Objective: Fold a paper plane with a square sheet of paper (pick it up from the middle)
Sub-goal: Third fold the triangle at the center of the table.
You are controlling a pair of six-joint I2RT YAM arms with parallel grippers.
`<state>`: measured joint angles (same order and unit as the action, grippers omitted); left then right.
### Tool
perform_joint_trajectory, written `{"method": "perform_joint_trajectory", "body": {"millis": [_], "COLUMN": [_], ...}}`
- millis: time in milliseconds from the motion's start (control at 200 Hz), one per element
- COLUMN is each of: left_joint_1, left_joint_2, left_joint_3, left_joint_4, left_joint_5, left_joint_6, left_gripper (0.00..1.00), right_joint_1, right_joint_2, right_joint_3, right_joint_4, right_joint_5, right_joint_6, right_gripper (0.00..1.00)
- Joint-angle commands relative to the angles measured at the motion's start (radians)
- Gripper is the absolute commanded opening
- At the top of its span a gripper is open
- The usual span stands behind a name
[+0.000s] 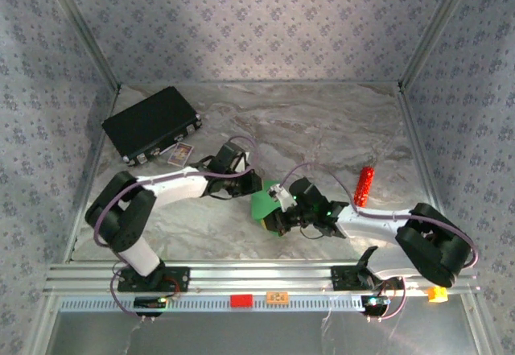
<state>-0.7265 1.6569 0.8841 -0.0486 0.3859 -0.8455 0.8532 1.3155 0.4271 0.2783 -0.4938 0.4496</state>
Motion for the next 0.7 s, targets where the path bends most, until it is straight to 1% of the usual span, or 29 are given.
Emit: {"method": "perform_joint_trajectory", "body": {"millis": [0,100,255,410,490,580,700], "left_joint_1": [-0.002,-0.002,-0.005,-0.009,-0.009,-0.009,-0.010], "left_joint_2": [0.049,0.089,0.142,0.178,0.181,0.179,0.172], "left_joint_3": [0.030,0.033,0.028,0.024,0.014,0.011,0.016], "left_joint_4": [0.038,0.031,0.049,0.026,0.022,0.013,0.007], "left_joint_5": [0.067,0.040,0.042,0.024,0.013,-0.001,-0.006], "left_joint_6": [0.024,0.039,0.041,0.043,0.042,0.046,0.049], "left_gripper": [0.13,0.13,0.12,0.10,0.10,0.10,0.10], "right_joint_1": [0.005,0.006,0.005,0.004,0.003,-0.008,-0.037], "right_joint_2": [0.016,0.019,0.016,0.018,0.013,0.012,0.014], "right_joint_3": [0.001,0.001,0.002,0.007,0.021,0.038,0.045], "right_joint_4": [0.019,0.022,0.000,-0.014,-0.063,-0.133,-0.161], "right_joint_5": [0.010,0.011,0.025,0.046,0.106,0.209,0.267], "right_joint_6": [0.012,0.016,0.013,0.017,0.016,0.019,0.029], "right_gripper": [0.01,0.01,0.01,0.01,0.01,0.01,0.01]}}
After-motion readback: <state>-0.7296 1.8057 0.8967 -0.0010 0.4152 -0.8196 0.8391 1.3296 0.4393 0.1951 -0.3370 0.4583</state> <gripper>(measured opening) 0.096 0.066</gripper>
